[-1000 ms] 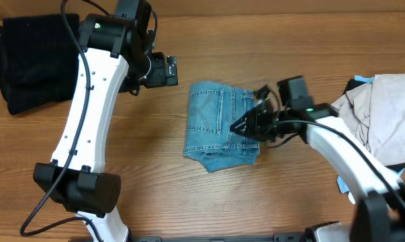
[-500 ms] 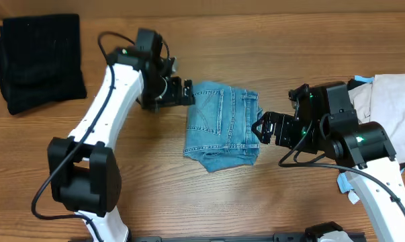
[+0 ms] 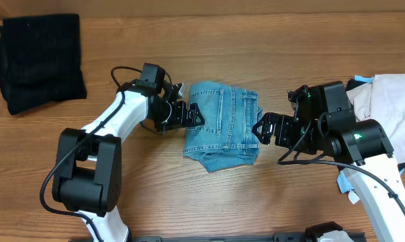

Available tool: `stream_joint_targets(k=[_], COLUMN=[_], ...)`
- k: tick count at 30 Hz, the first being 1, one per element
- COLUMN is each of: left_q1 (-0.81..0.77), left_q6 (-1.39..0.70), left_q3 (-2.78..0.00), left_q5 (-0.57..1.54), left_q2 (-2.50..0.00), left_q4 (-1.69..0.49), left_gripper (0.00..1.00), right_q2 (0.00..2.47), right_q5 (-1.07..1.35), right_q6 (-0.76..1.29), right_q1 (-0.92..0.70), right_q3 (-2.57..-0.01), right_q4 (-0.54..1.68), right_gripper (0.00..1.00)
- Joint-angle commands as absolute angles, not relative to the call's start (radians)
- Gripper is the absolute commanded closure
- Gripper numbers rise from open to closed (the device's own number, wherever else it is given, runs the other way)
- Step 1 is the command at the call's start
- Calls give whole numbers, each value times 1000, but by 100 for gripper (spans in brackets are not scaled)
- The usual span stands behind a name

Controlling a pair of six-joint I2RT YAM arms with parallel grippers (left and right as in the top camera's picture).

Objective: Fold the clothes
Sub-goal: 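Grasp the folded jeans from both sides with both grippers, then carry the folded jeans with the left gripper onto the black garment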

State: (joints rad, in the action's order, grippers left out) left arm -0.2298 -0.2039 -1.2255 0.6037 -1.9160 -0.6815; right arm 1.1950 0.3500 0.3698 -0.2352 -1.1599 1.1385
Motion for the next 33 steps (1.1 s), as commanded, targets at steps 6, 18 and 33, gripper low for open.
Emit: stream_joint_targets(k=[6, 18, 33], left_q1=[-236, -238, -302], left_q6=[-282, -303, -375], left_q3=[-1212, -1212, -1225], left_q5=[626, 787, 783], left_q2=[-1918, -2154, -2181], left_q4=[-557, -450, -355], left_gripper=[0, 0, 96], right_q2=[1195, 1195, 1195], right_q5=[340, 336, 329], right_q6=[356, 340, 336], right_q1=[-229, -229, -229], right_q3=[-1178, -1178, -1178], right_q4=[1170, 1172, 1162], right_gripper=[0, 0, 0])
